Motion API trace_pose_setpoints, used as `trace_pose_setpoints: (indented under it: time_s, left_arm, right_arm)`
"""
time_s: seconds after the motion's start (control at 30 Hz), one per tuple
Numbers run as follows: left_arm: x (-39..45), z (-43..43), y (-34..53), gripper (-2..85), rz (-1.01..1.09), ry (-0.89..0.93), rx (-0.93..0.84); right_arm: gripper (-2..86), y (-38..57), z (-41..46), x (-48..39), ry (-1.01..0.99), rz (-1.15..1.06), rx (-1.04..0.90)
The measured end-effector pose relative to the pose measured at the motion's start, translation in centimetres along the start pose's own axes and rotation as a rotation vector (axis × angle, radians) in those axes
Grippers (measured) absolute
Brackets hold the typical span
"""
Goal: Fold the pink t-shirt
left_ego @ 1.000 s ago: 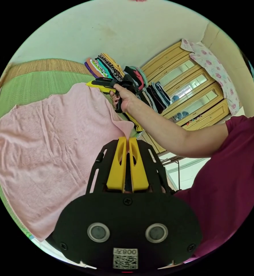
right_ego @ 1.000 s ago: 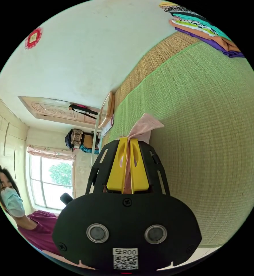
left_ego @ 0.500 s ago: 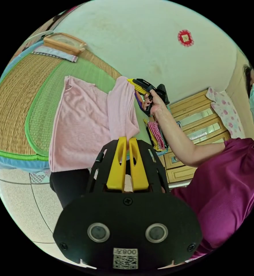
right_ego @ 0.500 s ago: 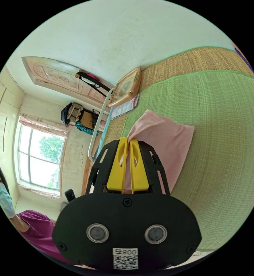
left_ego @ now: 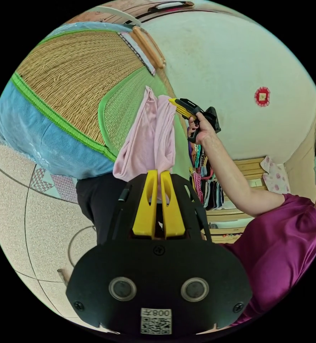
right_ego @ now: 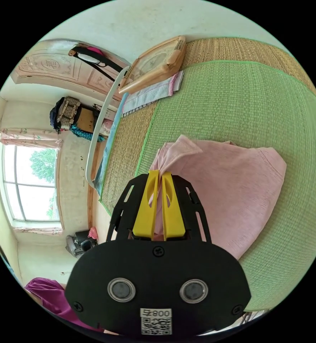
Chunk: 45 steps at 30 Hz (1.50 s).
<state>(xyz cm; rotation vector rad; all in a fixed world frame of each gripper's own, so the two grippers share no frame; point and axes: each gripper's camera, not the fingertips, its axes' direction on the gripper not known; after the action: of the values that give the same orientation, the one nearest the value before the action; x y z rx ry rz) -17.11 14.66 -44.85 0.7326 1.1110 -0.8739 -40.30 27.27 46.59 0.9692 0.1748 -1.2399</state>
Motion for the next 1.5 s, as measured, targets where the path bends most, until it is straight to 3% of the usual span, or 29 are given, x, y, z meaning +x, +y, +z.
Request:
trace_pose_setpoints:
  time_s: [0.73,1.1,1.5]
  left_arm:
    - [-11.3,-7.5,2.9,0.9,-0.087,0.023,-0.032]
    - [-12.8,-10.0,4.6,1.0,-0.06,0.005,-0.023]
    - [-11.9,-10.2,3.9,7.2,0.065,-0.116,-0.025]
  right_arm:
    - [2.9,-9.2,-0.1,-17.1,0.233,-0.171,-0.136]
    - [5.2,-11.5,-1.5,-22.0,0.272,-0.169,-0.179]
    - [10.6,-9.7,-3.2,-27.4,0.377,-0.252,-0.232]
